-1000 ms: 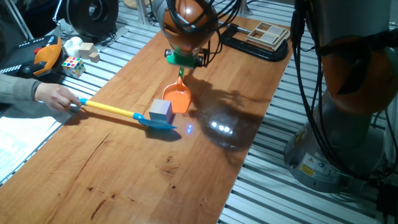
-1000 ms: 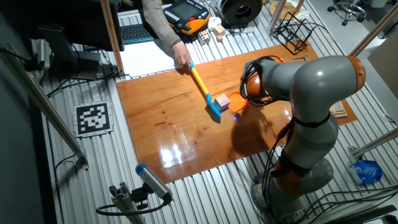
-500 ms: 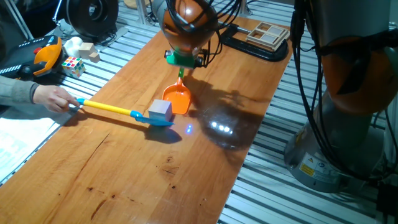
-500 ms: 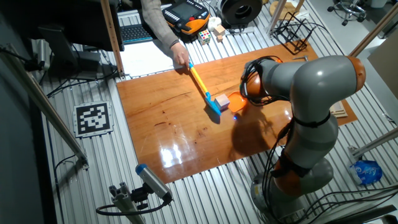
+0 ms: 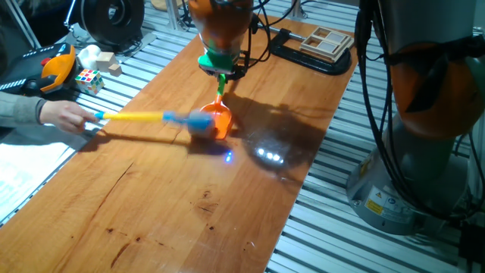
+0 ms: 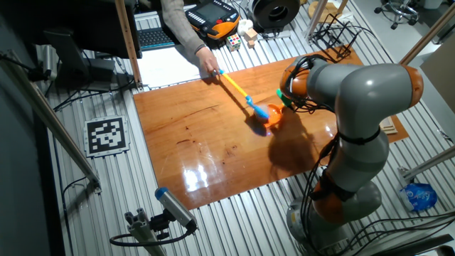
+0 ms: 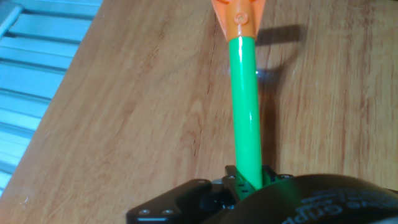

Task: Use a shovel to scoop up an object

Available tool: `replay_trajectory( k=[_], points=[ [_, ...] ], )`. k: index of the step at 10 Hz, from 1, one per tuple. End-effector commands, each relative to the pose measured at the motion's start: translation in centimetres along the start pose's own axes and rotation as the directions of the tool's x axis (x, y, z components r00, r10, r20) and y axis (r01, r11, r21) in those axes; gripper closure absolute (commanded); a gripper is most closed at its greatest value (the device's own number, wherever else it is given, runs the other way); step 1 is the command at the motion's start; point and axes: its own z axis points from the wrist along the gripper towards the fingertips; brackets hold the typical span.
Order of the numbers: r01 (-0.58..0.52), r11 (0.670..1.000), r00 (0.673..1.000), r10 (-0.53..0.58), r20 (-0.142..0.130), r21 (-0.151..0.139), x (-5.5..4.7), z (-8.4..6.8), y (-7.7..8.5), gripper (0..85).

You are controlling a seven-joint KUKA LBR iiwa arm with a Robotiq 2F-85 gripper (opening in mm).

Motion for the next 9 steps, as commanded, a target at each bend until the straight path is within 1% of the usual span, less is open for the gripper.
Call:
replay_trajectory(
  k=[1,3,5,7,9],
  points=[
    [-0.006,1.0,1.0,0.006,-0.007,0.003,0.1,0.0,0.0,85.0],
    [-0.018,1.0,0.999,0.019,-0.039,0.014,0.2,0.2,0.0,85.0],
    [-0.027,1.0,0.998,0.028,-0.054,0.011,0.6,0.5,0.0,85.0],
    [-0.039,0.999,0.997,0.039,-0.062,0.01,0.9,0.6,0.1,85.0],
    [-0.05,0.998,0.995,0.052,-0.083,0.024,1.2,0.7,0.2,85.0]
  ],
)
